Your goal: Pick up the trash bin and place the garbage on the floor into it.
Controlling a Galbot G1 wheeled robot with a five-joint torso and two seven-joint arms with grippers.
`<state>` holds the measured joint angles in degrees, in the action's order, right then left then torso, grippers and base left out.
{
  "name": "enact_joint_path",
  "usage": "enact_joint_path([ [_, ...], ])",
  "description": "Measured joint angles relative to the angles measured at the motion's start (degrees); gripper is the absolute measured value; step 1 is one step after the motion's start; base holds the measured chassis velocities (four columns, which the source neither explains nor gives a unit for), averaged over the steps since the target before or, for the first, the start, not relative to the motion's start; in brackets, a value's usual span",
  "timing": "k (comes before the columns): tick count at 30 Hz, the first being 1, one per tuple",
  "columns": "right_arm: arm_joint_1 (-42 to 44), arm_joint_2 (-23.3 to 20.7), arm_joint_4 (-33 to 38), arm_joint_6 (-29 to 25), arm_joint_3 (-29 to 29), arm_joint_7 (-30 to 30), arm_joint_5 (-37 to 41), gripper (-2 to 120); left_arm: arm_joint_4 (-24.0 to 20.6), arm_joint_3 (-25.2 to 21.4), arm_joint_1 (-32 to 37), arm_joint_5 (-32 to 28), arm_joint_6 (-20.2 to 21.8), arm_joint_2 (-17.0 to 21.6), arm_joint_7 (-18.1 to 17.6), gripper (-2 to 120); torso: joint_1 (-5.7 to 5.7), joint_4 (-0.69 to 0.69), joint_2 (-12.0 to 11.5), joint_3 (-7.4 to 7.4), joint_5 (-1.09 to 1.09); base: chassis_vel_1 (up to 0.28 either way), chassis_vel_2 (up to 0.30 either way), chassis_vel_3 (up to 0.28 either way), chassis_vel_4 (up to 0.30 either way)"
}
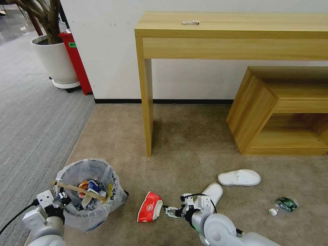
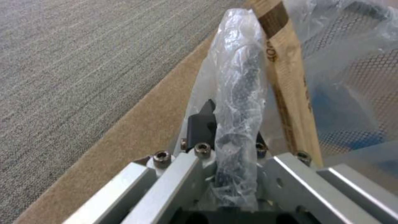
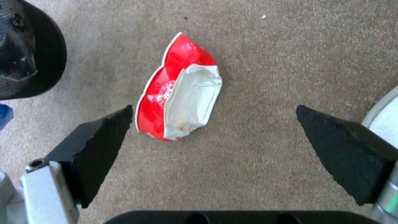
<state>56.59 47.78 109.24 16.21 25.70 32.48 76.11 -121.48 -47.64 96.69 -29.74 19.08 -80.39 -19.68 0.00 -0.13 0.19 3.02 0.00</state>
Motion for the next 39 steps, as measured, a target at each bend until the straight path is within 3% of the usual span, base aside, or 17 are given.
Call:
enact_joint_path([
  [39, 0.01, -0.02, 0.06, -0.06, -0.02, -0.04, -0.02, 100, -0.02, 0.00, 0.00, 0.00, 0.03, 0.00, 0.00, 1, 0.00, 0.00, 0.00, 0.00, 0.00, 0.000, 0.000, 0.000, 0.000],
])
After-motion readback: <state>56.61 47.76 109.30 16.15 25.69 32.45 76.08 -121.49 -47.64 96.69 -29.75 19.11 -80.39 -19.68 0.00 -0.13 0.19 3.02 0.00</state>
